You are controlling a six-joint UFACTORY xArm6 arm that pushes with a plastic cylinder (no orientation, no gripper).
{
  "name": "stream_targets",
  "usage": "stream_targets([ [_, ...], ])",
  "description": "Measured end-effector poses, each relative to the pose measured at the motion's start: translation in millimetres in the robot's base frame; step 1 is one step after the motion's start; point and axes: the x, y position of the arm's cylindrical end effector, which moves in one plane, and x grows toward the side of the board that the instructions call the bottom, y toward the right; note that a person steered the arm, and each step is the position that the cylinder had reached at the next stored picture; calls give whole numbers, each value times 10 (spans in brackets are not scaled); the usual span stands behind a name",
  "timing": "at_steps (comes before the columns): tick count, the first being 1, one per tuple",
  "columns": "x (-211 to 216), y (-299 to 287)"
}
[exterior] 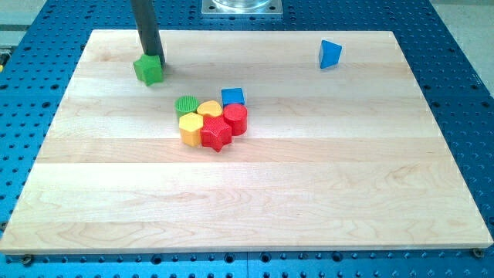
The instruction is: Push the green blocks into the yellow blocks
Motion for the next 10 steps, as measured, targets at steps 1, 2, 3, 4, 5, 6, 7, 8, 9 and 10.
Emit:
stream_targets([
  [1,-363,-124],
  [2,-74,-393],
  [3,297,-323],
  [4,348,-147],
  [5,393,138],
  [6,598,396],
  [7,772,476],
  [8,610,560],
  [9,456,709],
  [10,554,883],
])
